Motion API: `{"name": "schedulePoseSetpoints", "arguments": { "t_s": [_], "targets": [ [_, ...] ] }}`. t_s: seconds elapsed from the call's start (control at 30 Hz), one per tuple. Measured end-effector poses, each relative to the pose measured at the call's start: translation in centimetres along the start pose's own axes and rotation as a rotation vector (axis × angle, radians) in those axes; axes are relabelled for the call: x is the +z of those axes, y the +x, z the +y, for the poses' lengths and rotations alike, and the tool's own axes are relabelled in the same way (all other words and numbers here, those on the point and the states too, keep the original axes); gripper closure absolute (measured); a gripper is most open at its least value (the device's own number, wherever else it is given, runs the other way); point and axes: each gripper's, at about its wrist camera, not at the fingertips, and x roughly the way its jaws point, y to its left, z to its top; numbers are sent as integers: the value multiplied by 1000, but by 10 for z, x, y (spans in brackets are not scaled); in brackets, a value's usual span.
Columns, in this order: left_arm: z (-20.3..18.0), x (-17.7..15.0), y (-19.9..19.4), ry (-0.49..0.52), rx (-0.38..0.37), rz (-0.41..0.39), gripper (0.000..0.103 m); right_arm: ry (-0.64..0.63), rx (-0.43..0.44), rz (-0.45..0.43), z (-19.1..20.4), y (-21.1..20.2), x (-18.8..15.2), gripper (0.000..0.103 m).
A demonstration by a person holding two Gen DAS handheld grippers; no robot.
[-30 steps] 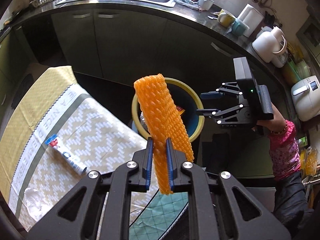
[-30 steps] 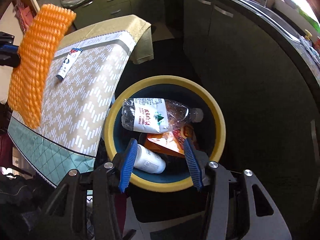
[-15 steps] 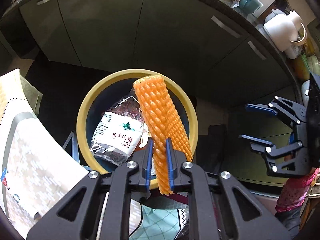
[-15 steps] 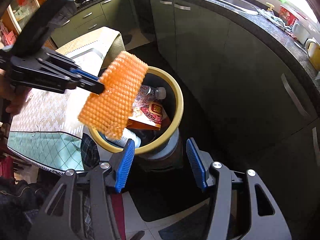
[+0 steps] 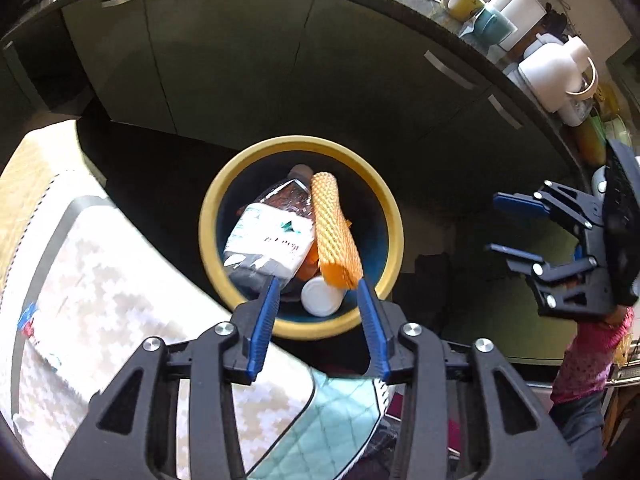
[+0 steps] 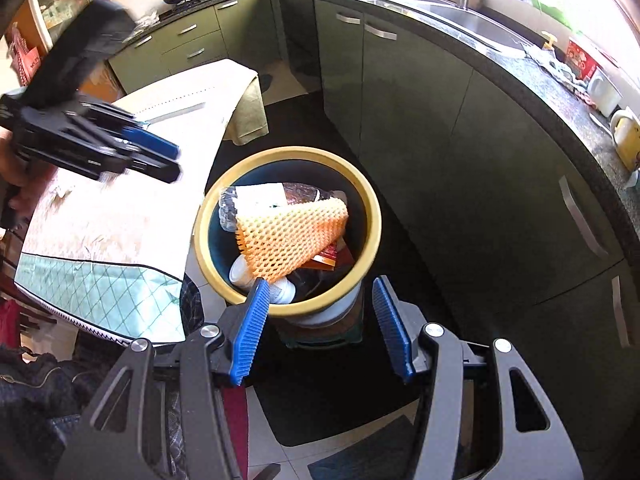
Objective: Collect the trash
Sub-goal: 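Carry the orange foam net over the bin and release it with the left tool, then grasp the white tissue with the left tool while the right tool grasps the toothpaste tube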
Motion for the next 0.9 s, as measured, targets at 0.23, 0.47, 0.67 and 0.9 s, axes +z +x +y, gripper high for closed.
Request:
{"name": "schedulePoseSetpoints", "arguments": {
  "t_s": [0.23,0.47,0.67,0.9],
  "targets": [
    [80,-116,-98,-79,205,-14,55,-98,35,11,45,14,24,49],
    [195,-209,-131,-323,360,59,51,-257,88,48,128,45,69,49],
    [272,-234,-127,-503,397,66,46,-394,100,90,200,59,93,48],
    [314,-234,-102,-640,271,79,41,-503,101,132,251,74,100,48]
  ]
}}
